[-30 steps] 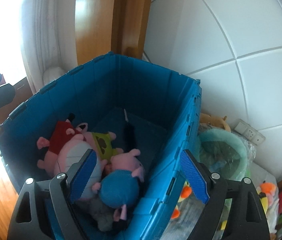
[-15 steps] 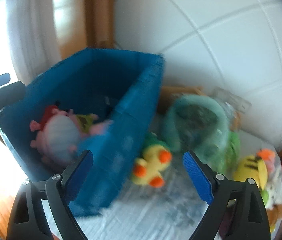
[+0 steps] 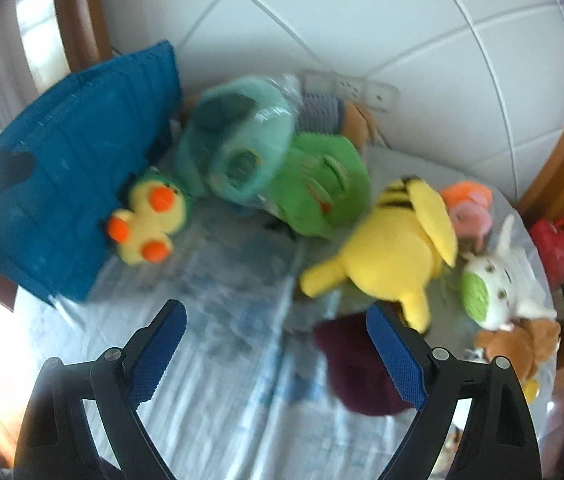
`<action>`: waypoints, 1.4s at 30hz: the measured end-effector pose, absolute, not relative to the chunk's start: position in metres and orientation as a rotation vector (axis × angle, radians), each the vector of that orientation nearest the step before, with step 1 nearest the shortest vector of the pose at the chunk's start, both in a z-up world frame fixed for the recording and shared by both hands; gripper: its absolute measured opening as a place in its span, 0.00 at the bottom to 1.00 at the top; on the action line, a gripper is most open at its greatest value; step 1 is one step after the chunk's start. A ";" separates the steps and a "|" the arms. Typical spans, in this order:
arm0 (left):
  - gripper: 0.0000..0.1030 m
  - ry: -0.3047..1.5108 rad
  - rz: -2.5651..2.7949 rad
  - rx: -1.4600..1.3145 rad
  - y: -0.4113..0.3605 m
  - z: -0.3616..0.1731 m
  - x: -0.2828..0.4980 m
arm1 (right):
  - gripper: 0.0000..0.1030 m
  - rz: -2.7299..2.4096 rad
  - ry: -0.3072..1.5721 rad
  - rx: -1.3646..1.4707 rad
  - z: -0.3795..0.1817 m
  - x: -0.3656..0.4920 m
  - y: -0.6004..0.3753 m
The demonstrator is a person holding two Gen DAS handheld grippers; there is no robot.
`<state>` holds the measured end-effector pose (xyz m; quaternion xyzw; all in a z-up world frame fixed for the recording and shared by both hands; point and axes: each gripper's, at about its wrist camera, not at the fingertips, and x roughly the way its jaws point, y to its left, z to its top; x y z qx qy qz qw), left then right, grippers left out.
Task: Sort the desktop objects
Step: 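Move both tools back over the toy pile on the bed, then grasp the yellow duck with the left tool while the right tool grasps the maroon cloth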
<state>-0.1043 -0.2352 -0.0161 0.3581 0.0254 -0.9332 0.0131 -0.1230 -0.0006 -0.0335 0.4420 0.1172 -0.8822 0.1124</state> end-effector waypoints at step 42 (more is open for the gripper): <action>0.58 -0.241 -2.488 1.411 -0.279 -0.254 -0.274 | 0.90 -2.621 0.217 1.760 -0.136 -0.121 0.108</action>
